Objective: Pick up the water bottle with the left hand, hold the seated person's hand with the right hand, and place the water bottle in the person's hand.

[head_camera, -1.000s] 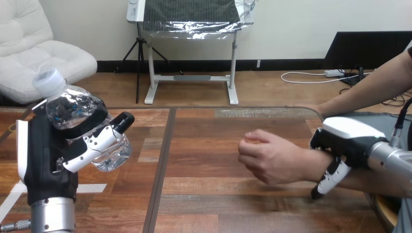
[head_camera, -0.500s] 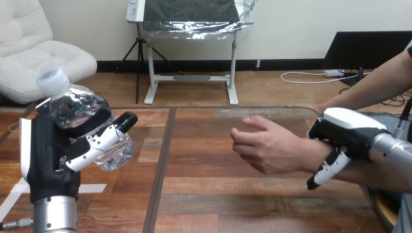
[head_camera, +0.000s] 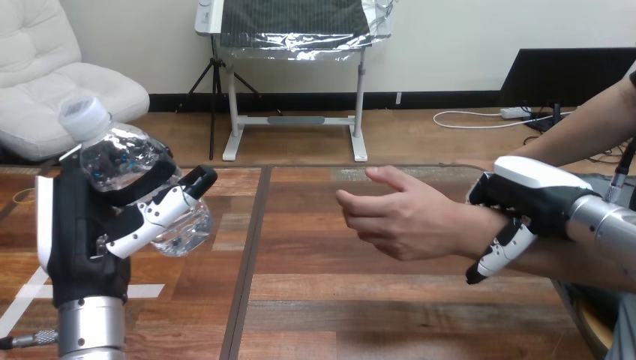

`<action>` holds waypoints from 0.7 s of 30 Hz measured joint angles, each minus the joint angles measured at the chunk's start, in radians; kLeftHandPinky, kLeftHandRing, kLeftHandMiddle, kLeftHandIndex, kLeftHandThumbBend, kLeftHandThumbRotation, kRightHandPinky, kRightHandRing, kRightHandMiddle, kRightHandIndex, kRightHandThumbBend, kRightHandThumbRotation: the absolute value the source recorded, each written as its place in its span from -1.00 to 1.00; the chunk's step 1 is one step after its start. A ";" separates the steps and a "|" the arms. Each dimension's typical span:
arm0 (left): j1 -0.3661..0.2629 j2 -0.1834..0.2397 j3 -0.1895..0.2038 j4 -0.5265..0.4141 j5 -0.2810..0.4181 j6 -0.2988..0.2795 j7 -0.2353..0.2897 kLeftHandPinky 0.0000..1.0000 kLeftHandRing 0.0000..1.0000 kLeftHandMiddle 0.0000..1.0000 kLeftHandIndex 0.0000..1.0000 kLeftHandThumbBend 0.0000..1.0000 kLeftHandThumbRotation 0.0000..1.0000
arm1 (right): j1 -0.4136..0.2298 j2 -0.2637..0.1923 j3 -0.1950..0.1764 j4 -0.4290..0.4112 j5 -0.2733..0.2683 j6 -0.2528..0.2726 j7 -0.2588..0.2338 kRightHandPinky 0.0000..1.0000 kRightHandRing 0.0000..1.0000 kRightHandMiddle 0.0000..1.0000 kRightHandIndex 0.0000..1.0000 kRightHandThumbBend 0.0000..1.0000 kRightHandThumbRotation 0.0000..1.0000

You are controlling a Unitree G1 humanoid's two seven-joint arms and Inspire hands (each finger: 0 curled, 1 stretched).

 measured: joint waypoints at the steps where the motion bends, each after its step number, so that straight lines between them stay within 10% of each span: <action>1: 0.000 0.000 -0.001 0.000 0.000 0.000 0.000 -0.64 -0.53 -0.41 -0.30 0.13 -1.00 | 0.000 0.000 -0.001 -0.003 0.001 0.000 0.003 -0.60 -0.51 -0.38 -0.39 0.70 -0.99; 21: -0.048 0.000 -0.018 0.054 0.005 -0.009 -0.018 -0.63 -0.51 -0.40 -0.30 0.13 -1.00 | 0.000 0.000 -0.021 -0.043 0.024 0.034 0.051 -0.53 -0.43 -0.29 -0.29 0.74 -1.00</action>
